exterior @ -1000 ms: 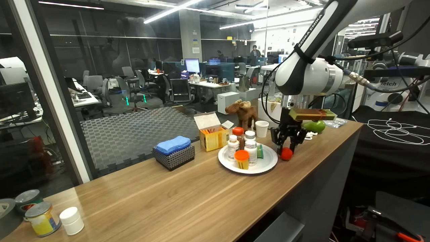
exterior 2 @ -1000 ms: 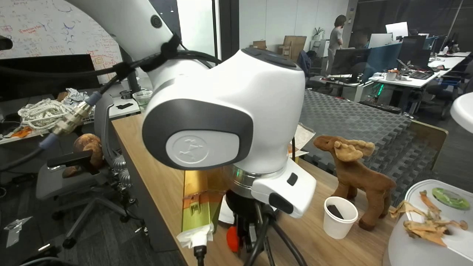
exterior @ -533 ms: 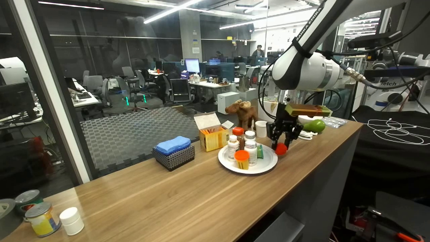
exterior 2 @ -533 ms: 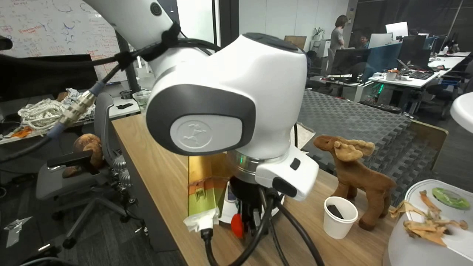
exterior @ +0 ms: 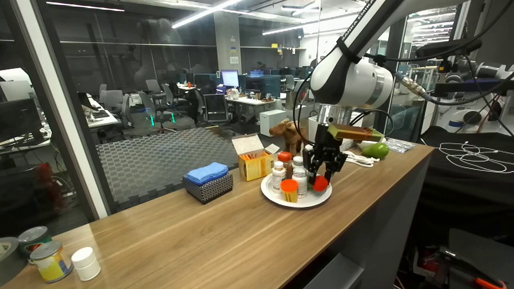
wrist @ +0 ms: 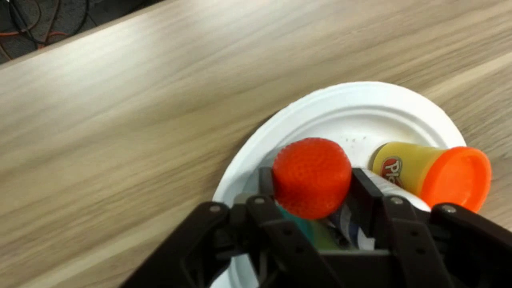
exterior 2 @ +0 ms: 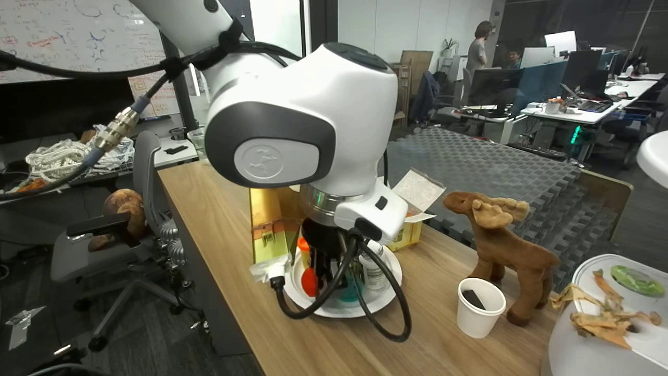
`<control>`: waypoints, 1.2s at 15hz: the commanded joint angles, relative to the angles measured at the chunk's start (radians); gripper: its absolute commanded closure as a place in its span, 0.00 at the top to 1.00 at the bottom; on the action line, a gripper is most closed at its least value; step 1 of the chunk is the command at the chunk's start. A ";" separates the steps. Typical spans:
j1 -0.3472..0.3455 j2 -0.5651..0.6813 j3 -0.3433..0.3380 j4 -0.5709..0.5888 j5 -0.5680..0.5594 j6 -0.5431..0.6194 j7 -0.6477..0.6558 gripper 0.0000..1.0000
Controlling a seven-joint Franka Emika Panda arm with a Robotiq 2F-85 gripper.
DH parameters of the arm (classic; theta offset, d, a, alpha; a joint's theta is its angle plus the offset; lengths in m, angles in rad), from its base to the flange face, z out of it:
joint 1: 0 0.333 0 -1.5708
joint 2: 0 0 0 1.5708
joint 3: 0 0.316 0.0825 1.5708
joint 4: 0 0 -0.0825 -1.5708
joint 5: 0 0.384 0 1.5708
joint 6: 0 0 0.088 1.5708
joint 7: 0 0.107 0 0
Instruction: Put the objects on the table on to the plate.
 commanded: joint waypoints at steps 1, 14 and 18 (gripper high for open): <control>0.013 0.001 0.011 -0.003 0.048 -0.024 -0.031 0.24; 0.049 -0.106 -0.039 -0.034 -0.083 -0.073 0.019 1.00; 0.051 -0.227 -0.071 0.043 -0.292 -0.345 -0.052 1.00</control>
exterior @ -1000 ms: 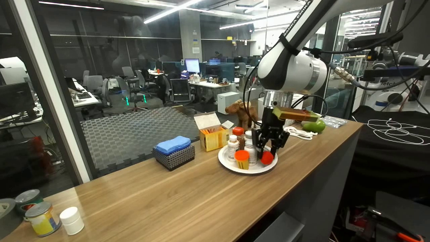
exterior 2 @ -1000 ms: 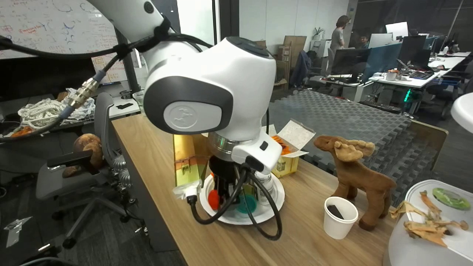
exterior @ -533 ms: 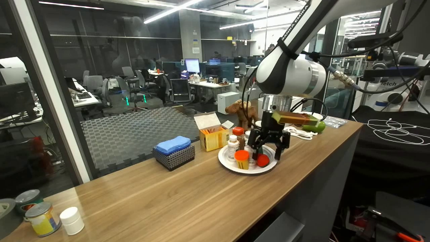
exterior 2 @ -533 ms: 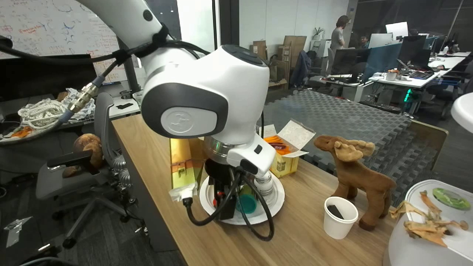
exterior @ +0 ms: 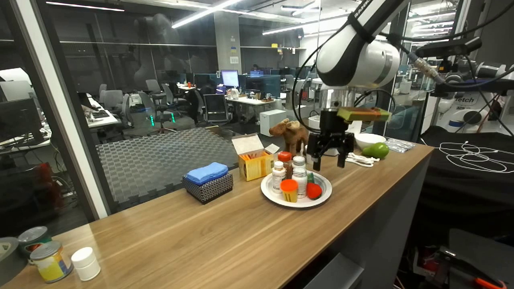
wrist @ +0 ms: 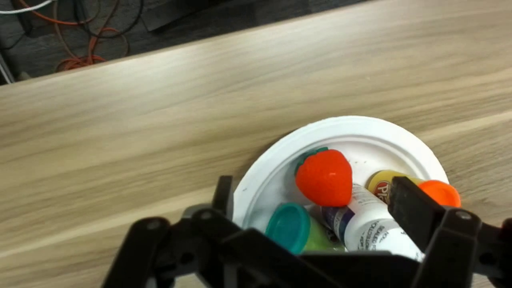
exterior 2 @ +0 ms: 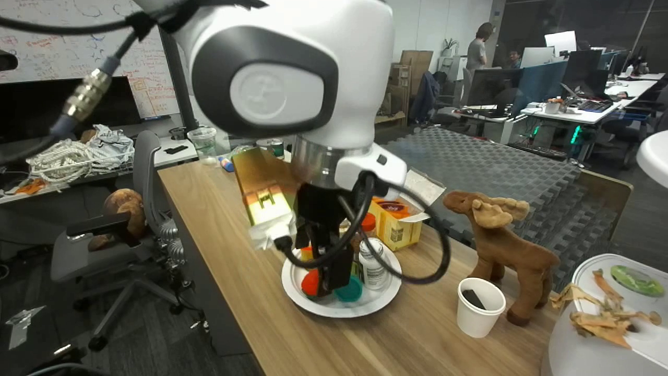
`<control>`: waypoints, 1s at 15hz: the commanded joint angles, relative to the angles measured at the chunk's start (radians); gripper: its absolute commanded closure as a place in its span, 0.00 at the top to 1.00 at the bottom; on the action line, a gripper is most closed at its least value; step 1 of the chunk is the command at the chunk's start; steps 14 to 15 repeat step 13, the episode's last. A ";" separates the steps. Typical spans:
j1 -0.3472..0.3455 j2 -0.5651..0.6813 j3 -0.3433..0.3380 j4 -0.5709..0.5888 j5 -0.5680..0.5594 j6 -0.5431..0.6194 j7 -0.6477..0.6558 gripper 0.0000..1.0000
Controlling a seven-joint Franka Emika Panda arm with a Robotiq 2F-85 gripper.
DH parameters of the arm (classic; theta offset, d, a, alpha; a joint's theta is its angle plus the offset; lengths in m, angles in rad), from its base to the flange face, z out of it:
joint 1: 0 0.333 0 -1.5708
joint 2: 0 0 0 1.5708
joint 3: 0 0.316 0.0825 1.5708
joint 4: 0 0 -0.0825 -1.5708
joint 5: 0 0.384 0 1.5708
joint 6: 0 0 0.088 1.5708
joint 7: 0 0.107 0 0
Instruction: Put the objects on the table on to the plate.
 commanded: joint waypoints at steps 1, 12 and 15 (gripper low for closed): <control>0.015 -0.137 -0.021 0.072 -0.106 -0.254 -0.100 1.00; 0.052 -0.204 -0.026 0.204 -0.081 -0.544 -0.290 1.00; 0.051 -0.197 -0.027 0.204 -0.081 -0.543 -0.291 1.00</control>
